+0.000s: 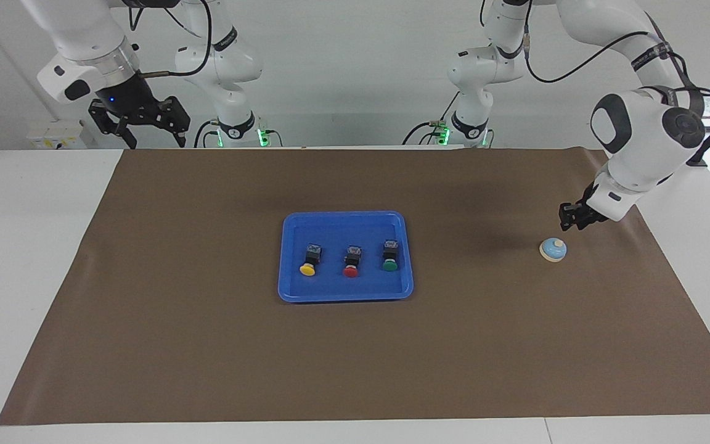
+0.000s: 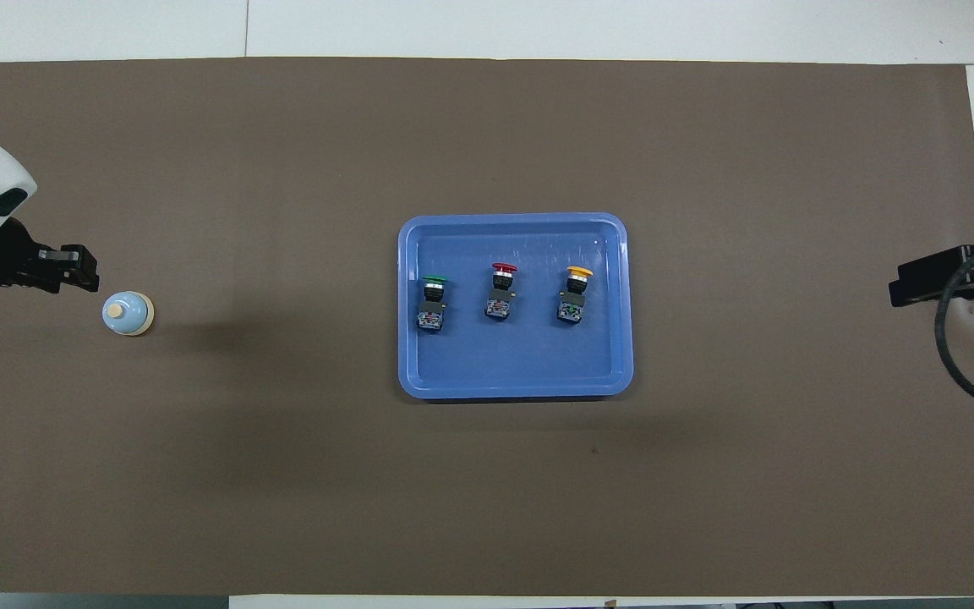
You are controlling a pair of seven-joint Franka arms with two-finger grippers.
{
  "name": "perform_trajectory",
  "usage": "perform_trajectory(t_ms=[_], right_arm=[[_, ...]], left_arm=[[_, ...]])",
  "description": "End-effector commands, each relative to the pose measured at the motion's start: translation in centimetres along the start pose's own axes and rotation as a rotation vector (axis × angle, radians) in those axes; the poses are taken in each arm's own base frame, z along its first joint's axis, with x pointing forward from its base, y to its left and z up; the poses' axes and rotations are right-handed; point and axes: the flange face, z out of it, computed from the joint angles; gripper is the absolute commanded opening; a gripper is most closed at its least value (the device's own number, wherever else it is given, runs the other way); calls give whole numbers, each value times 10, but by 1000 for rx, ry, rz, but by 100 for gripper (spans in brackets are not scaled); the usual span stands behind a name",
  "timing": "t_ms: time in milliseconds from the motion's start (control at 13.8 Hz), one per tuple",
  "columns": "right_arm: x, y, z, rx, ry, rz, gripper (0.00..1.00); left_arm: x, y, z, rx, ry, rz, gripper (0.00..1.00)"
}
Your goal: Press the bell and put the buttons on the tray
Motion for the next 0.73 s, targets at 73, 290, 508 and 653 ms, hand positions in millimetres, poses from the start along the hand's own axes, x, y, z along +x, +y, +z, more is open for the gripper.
perform_trajectory(t_ms=[73,290,508,653], right_arm=[[-7,4,0,-3,-1,-16,100],[-7,4,0,-3,-1,-16,100],[-7,3,0,-1,-1,-16,100],[-7,4,0,-3,-1,-16,100]], left_arm=[[-44,23,-62,26,5,29,100],[-53,26,-79,19,-48,31,100],[-48,30,-89,10,-26,37,100],[-44,36,-89,11,-25,49,100]])
